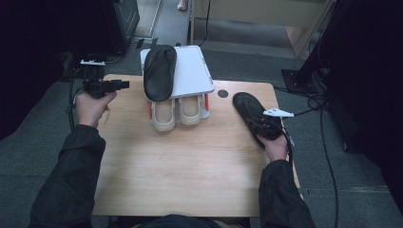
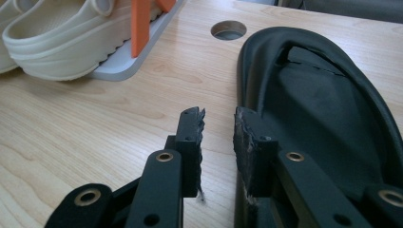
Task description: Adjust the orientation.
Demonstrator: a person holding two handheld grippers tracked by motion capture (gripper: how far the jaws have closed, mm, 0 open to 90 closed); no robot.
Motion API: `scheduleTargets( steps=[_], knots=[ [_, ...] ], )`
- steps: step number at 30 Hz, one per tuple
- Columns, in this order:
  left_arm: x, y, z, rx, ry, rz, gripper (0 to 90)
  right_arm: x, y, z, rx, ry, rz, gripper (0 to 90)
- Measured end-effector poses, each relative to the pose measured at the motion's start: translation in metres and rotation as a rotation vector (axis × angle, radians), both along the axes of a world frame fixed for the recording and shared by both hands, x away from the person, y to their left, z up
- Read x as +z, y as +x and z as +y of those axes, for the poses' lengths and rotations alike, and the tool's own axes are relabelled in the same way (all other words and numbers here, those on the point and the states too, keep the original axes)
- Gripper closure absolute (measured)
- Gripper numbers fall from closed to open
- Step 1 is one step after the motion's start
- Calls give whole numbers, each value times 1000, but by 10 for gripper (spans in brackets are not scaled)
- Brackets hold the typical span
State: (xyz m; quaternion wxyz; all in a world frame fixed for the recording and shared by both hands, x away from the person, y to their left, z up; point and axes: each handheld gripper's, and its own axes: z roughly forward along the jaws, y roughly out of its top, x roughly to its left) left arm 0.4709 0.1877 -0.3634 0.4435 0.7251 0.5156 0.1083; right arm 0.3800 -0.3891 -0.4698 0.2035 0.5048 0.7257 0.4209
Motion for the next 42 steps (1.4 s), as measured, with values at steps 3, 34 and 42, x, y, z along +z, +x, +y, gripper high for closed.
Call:
scheduleTargets(
  steps=[3, 34, 42],
  knots=[
    [-8, -4, 2, 0, 0, 8, 555, 0, 3, -5, -14, -10, 0, 741],
    [-61, -37, -7, -61, -17, 23, 546, -19, 11, 5, 9, -95, 77, 765],
    [-64, -39, -8, -68, -25, 30, 546, -18, 10, 24, 55, -76, 82, 745]
  ],
)
